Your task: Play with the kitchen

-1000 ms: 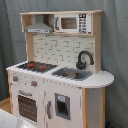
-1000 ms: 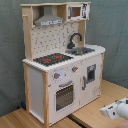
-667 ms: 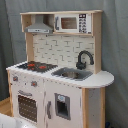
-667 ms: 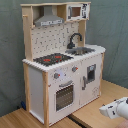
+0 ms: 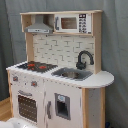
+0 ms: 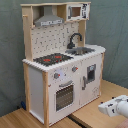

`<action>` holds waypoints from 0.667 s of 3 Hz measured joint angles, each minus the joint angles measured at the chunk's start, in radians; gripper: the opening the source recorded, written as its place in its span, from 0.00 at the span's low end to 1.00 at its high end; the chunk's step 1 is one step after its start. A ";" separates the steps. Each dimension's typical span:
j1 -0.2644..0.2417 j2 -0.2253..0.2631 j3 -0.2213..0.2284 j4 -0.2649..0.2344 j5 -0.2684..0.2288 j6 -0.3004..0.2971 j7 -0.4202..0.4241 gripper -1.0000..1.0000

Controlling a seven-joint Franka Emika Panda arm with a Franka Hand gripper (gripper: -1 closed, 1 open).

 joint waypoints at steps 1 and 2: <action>0.033 -0.078 -0.022 -0.017 0.034 0.042 -0.039 1.00; 0.064 -0.151 -0.043 -0.033 0.065 0.079 -0.076 1.00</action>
